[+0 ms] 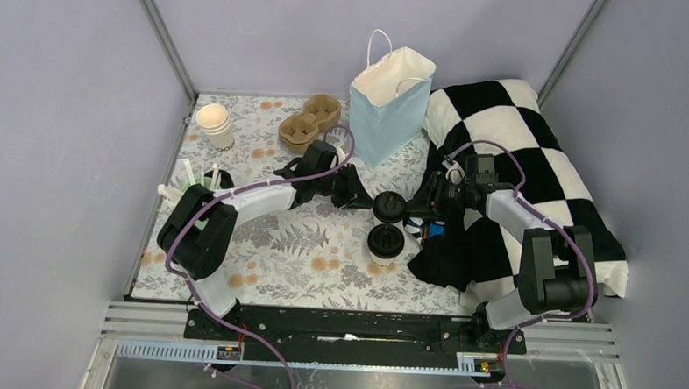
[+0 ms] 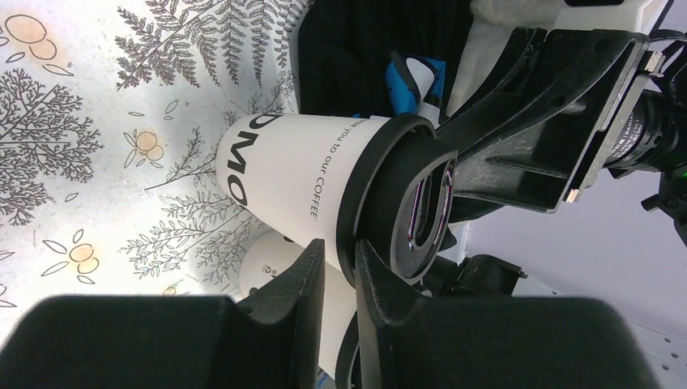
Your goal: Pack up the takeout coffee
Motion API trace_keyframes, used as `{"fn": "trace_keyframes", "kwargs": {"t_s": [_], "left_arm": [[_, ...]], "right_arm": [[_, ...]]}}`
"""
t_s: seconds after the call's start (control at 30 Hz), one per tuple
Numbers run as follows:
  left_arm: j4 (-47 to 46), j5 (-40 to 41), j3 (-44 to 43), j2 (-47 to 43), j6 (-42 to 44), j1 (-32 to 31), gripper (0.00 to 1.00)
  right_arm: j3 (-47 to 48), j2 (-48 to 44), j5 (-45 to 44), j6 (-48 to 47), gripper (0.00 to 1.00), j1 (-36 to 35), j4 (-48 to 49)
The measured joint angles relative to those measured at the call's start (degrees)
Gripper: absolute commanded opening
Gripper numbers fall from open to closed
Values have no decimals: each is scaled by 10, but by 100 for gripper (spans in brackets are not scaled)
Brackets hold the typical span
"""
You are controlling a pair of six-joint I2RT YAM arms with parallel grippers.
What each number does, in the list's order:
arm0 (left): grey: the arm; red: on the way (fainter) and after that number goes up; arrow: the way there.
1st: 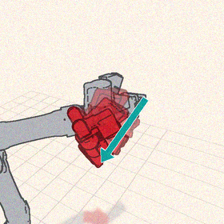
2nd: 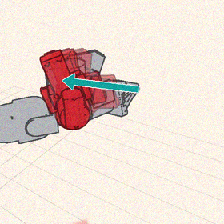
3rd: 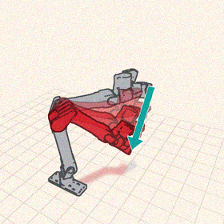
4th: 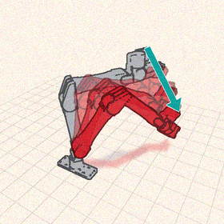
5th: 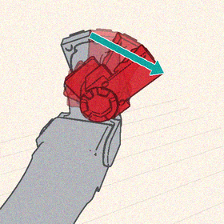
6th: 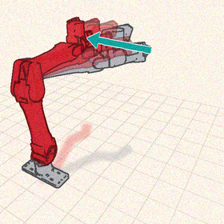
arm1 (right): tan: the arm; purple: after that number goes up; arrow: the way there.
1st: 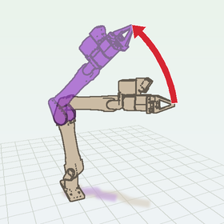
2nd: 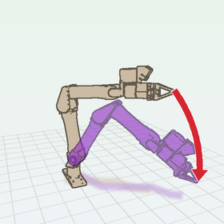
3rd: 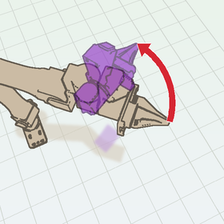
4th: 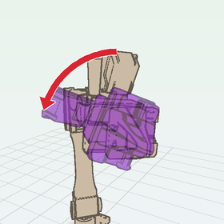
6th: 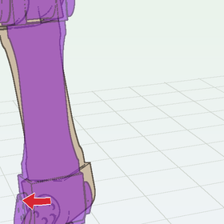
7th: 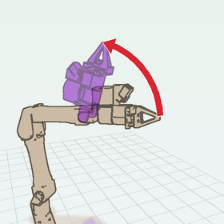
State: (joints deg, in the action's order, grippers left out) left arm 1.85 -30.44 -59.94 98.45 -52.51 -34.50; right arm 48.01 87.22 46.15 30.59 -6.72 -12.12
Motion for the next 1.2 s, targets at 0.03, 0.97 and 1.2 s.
{"fn": "trace_keyframes", "kwargs": {"t_s": [0.03,0.97,1.2], "left_arm": [[-3,0,1,0,0,0,22],[151,47,-85,14,49,-9,37],[150,42,-90,20,46,-9,37]], "right_arm": [[0,0,0,1,42,0,0],[116,-16,-15,-58,100,-4,-122],[113,31,42,-72,100,-29,-112]]}}
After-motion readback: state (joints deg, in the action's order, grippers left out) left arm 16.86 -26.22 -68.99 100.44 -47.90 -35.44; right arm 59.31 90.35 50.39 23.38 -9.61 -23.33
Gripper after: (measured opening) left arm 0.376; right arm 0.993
